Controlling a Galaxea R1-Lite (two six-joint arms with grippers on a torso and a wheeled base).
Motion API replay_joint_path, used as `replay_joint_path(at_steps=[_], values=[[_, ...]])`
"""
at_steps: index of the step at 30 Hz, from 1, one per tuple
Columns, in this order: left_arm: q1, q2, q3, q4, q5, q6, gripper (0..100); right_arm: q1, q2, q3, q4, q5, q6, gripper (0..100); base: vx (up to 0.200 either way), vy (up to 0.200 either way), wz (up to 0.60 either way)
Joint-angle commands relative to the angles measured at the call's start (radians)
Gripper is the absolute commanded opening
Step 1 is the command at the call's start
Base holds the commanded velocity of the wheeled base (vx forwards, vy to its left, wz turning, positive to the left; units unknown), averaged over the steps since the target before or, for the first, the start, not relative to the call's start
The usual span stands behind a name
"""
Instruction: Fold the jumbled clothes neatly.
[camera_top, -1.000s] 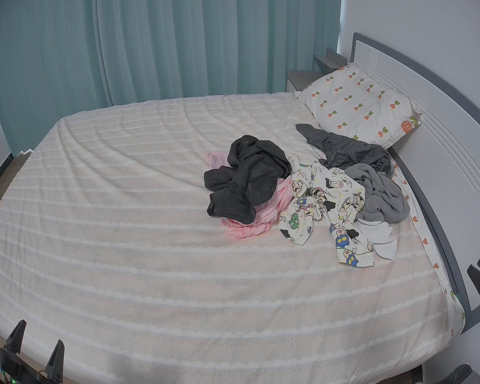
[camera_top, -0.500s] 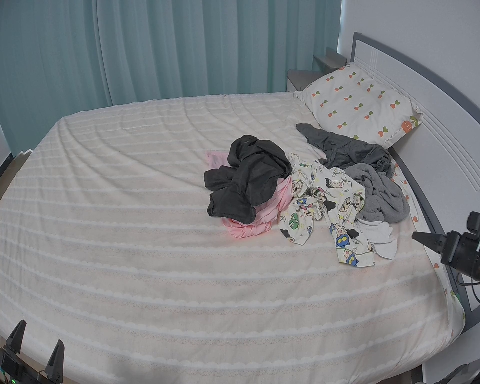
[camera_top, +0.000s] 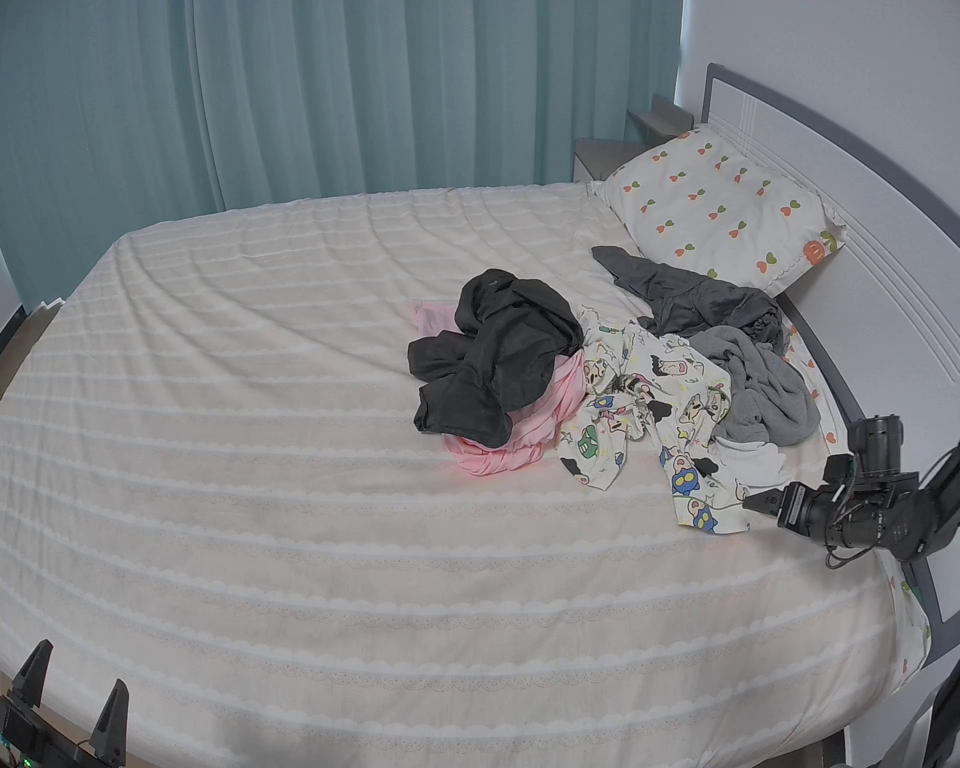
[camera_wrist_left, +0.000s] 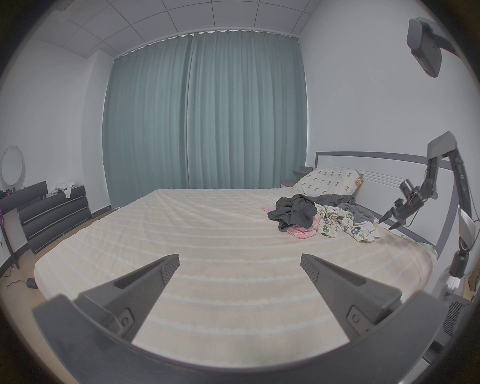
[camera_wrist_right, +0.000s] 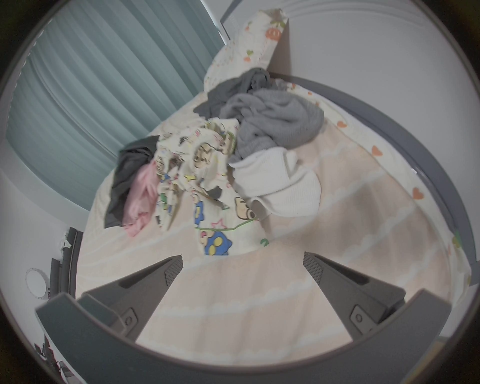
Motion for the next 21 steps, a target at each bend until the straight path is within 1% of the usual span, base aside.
replay_joint_path(at_steps=[1, 6, 9, 13, 18, 21], values=[[0.000, -0.008, 0.012, 0.000, 0.000, 0.000, 100, 0.025, 0.231, -0.098, -0.047, -0.021, 0.004, 100, 0.000, 0.000, 0.00], [0.000, -0.008, 0.012, 0.000, 0.000, 0.000, 100, 0.038, 0.263, -0.176, -0.041, -0.035, 0.003, 100, 0.000, 0.000, 0.00], [0.000, -0.008, 0.012, 0.000, 0.000, 0.000, 100, 0.047, 0.295, -0.247, -0.036, -0.066, 0.000, 100, 0.000, 0.000, 0.00], [0.000, -0.008, 0.012, 0.000, 0.000, 0.000, 100, 0.055, 0.315, -0.309, 0.010, -0.073, 0.000, 100, 0.000, 0.000, 0.00], [0.000, -0.008, 0.012, 0.000, 0.000, 0.000, 100, 0.087, 0.330, -0.363, 0.040, -0.073, 0.001, 100, 0.000, 0.000, 0.00], [0.000, -0.008, 0.012, 0.000, 0.000, 0.000, 100, 0.111, 0.356, -0.406, 0.048, -0.092, 0.001, 100, 0.000, 0.000, 0.00]])
